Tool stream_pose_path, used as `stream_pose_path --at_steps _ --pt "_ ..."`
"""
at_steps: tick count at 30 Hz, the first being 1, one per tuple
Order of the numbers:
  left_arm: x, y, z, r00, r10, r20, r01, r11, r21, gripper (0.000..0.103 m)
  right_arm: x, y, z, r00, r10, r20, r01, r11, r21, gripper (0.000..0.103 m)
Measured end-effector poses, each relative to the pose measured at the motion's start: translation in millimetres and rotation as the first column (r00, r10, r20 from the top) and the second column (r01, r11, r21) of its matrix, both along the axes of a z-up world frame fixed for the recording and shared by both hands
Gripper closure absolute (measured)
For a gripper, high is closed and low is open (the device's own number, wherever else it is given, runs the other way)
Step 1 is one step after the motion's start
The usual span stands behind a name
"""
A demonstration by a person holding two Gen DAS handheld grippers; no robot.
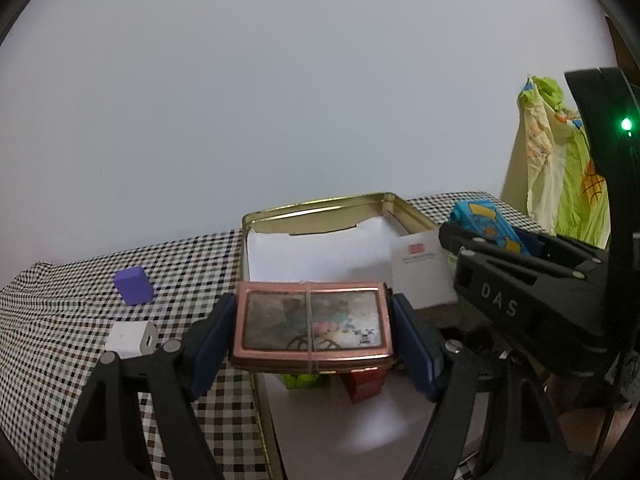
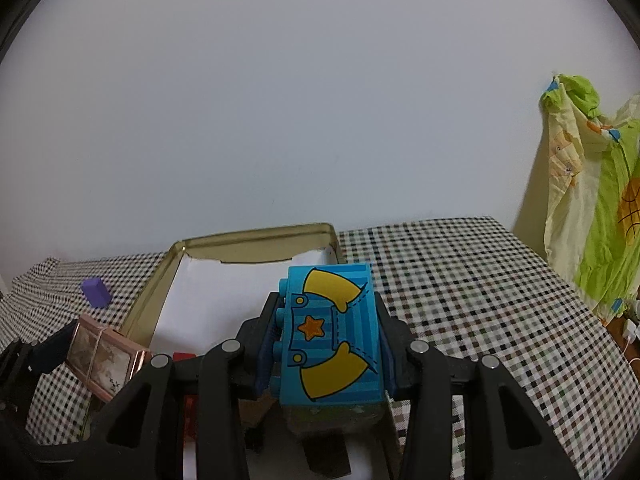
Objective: Organize rigid objects
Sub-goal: 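Carry the blue brick and copper picture box over the gold tray, then lower and release the copper box and blue brick inside the tray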
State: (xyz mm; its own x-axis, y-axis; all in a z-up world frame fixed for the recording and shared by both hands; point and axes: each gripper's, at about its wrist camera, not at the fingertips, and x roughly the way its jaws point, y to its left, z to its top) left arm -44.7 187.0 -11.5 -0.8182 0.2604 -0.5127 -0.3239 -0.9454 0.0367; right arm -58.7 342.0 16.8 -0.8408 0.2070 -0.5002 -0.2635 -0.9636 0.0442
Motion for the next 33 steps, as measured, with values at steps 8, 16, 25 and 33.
stream_pose_path --at_steps 8,16,25,33 --pt "-3 4 -6 0.999 0.000 0.032 0.001 1.000 -0.029 0.027 -4 -12 -5 0.999 0.039 0.021 -0.039 0.999 0.011 0.058" --pt "-1 7 -5 1.000 0.008 0.029 -0.006 0.998 -0.055 0.027 -6 -12 -8 0.999 0.038 0.032 -0.038 0.999 -0.002 0.058" --pt "1 10 -4 1.000 0.012 0.028 -0.011 0.998 -0.064 0.026 -5 -10 -7 0.999 0.038 0.026 -0.037 0.999 -0.022 0.058" --pt "14 7 8 0.998 0.006 -0.070 -0.010 0.999 -0.051 0.000 17 -5 12 0.991 0.014 -0.135 -0.024 0.997 -0.075 0.026"
